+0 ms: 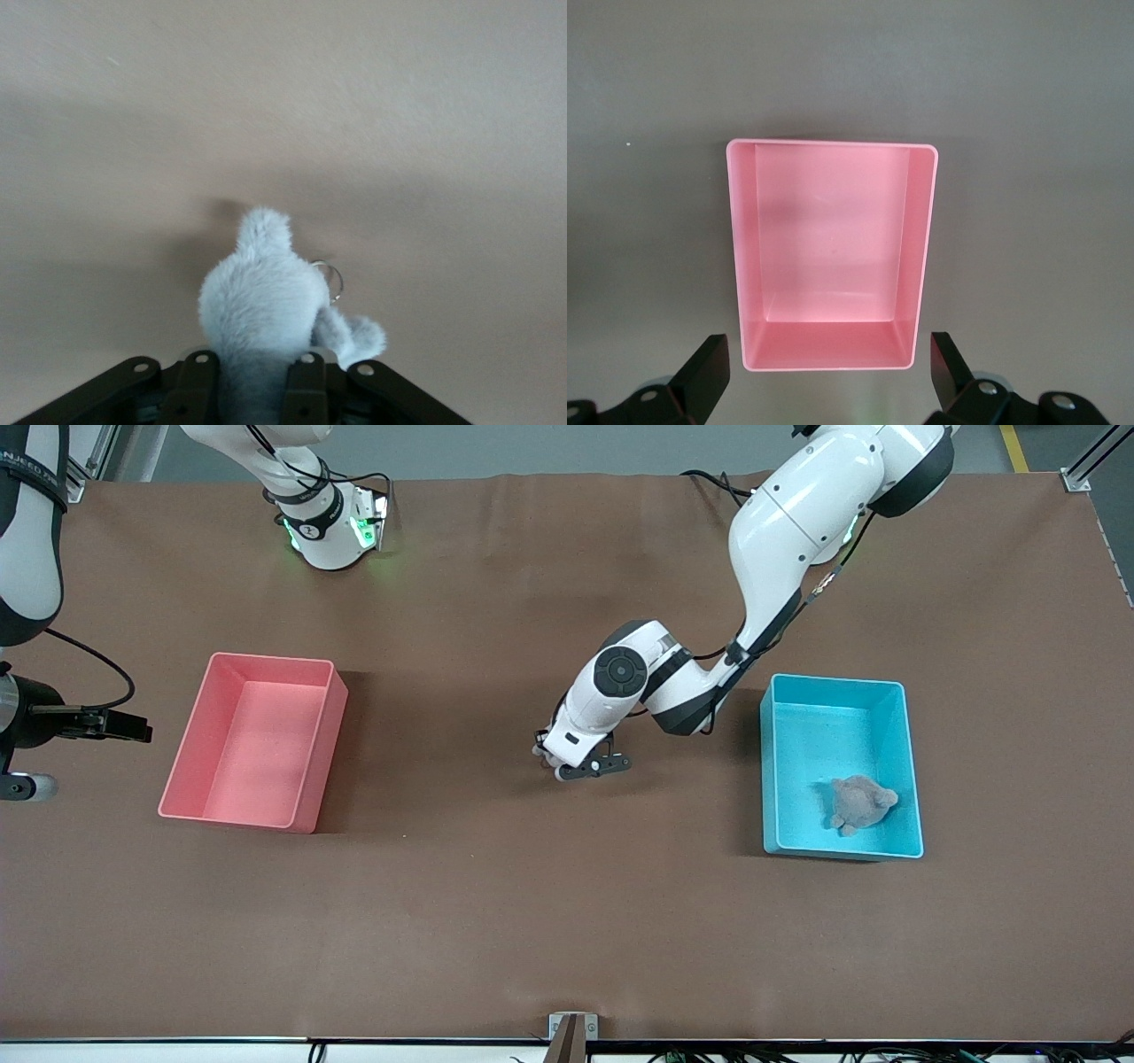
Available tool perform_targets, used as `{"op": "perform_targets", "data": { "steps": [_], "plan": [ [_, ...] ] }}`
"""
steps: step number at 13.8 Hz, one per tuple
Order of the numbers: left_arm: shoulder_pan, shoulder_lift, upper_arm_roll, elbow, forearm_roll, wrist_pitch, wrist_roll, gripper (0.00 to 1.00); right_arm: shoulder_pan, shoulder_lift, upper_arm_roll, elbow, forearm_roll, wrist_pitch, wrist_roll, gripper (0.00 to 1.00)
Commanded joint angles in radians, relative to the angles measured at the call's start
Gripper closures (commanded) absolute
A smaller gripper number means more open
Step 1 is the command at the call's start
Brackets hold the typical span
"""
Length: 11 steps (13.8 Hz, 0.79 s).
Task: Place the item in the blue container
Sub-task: 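Carry the plush into the blue box with the left gripper and release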
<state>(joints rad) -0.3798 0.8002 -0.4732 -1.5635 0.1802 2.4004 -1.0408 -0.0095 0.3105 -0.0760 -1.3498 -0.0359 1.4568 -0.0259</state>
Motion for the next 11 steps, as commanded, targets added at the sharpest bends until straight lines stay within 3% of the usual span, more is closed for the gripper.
{"op": "perform_targets", "data": {
  "steps": [1, 3, 6, 8, 11],
  "plan": [
    [0.033, -0.175, -0.001, -0.021, 0.007, -0.198, 0.037, 0.80, -0.044, -0.004, 0.016, 0.000, 0.059, -0.026, -0.012, 0.00],
    [0.094, -0.286, -0.010, -0.023, -0.002, -0.378, 0.178, 0.80, -0.052, -0.011, 0.018, 0.000, 0.079, -0.026, -0.015, 0.00],
    [0.321, -0.433, -0.096, -0.070, -0.060, -0.573, 0.480, 0.80, -0.027, -0.013, 0.019, 0.001, 0.065, -0.026, -0.005, 0.00],
    [0.474, -0.524, -0.145, -0.139, -0.061, -0.584, 0.659, 0.80, -0.026, -0.013, 0.016, 0.003, 0.065, -0.027, -0.005, 0.00],
    [0.616, -0.567, -0.146, -0.223, -0.061, -0.569, 0.884, 0.80, -0.003, -0.017, -0.008, 0.003, 0.067, -0.039, 0.001, 0.00]
  ]
}}
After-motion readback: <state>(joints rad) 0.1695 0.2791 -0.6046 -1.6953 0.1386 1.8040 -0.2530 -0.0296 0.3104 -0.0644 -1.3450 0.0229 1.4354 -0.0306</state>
